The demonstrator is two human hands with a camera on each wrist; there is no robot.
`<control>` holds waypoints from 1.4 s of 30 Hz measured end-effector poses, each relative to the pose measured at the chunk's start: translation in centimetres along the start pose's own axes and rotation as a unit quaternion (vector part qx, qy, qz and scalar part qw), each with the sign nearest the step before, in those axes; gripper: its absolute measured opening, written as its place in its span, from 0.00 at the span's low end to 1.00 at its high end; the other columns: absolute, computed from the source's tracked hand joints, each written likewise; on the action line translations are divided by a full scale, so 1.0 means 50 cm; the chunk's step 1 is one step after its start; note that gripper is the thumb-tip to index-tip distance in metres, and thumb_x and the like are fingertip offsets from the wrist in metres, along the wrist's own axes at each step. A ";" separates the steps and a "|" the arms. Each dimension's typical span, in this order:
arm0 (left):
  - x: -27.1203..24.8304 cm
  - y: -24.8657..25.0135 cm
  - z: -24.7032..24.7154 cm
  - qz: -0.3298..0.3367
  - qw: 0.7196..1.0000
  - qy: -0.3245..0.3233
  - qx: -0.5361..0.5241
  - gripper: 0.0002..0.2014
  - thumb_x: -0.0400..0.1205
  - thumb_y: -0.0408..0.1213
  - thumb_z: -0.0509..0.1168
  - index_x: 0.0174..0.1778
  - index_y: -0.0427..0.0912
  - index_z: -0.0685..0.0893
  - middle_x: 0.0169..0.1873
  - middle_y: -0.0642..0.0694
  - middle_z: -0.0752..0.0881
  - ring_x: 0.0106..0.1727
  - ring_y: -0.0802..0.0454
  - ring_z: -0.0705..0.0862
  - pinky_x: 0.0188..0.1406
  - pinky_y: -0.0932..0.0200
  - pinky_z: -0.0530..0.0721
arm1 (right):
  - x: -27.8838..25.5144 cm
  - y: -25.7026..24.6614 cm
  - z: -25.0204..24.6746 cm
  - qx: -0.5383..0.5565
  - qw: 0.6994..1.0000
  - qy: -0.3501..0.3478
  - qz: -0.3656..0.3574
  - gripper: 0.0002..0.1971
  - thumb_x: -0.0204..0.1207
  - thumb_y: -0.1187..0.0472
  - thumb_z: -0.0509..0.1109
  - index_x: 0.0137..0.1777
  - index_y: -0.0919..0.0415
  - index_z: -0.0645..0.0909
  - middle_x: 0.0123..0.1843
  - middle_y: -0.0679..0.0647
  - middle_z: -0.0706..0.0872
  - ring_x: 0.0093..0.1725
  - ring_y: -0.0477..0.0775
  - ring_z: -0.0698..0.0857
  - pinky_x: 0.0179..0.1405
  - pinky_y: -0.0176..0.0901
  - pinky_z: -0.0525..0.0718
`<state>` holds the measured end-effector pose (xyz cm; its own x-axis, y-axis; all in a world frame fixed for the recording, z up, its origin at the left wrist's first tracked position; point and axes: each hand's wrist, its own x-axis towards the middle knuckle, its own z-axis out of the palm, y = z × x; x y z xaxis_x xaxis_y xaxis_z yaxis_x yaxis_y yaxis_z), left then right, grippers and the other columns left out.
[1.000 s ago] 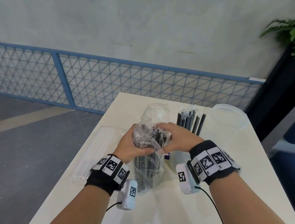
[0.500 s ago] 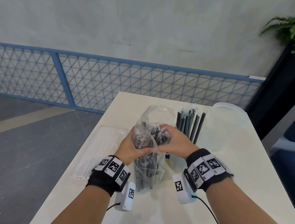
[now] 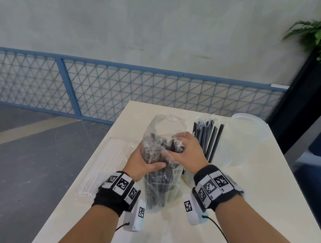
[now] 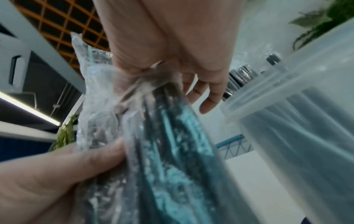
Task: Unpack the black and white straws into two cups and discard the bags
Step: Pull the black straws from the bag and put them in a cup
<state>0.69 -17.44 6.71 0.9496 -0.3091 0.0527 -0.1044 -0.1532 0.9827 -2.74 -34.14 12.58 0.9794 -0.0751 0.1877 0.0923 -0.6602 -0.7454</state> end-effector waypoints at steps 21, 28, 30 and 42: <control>-0.022 0.021 0.012 0.041 0.999 0.008 0.026 0.34 0.66 0.24 0.78 0.65 0.42 0.70 0.49 0.61 0.80 0.51 0.79 0.81 0.42 0.86 0.74 | -0.053 0.023 0.005 0.168 0.976 -0.092 0.104 0.44 0.69 0.57 0.77 0.80 0.61 0.56 0.78 0.51 0.65 0.79 0.51 0.62 0.74 0.40 0.59; -0.022 0.007 0.001 0.025 0.999 0.033 -0.002 0.34 0.65 0.25 0.79 0.66 0.36 0.73 0.52 0.50 0.85 0.53 0.67 0.85 0.46 0.77 0.81 | -0.049 0.008 0.027 0.151 0.988 -0.027 0.033 0.35 0.68 0.57 0.78 0.74 0.57 0.68 0.69 0.46 0.75 0.69 0.43 0.72 0.71 0.36 0.67; -0.024 0.003 0.000 0.030 0.999 0.043 -0.005 0.34 0.65 0.24 0.78 0.66 0.35 0.74 0.52 0.48 0.85 0.52 0.67 0.85 0.46 0.76 0.82 | -0.038 0.009 0.017 0.147 0.987 -0.053 0.046 0.34 0.68 0.57 0.78 0.73 0.58 0.70 0.66 0.46 0.78 0.67 0.43 0.74 0.70 0.37 0.68; -0.018 0.007 0.014 0.023 0.999 0.034 0.006 0.36 0.64 0.27 0.80 0.66 0.40 0.73 0.51 0.53 0.85 0.53 0.66 0.83 0.47 0.76 0.81 | -0.032 0.023 0.019 0.200 0.976 -0.034 0.086 0.23 0.62 0.55 0.82 0.57 0.56 0.84 0.50 0.48 0.90 0.49 0.38 0.87 0.48 0.27 0.82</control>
<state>-0.40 -17.87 6.87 0.9617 -0.2513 0.1097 -0.1513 -0.1525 0.9767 -4.06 -34.06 10.84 0.9949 -0.1004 0.0050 -0.0252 -0.2975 -0.9544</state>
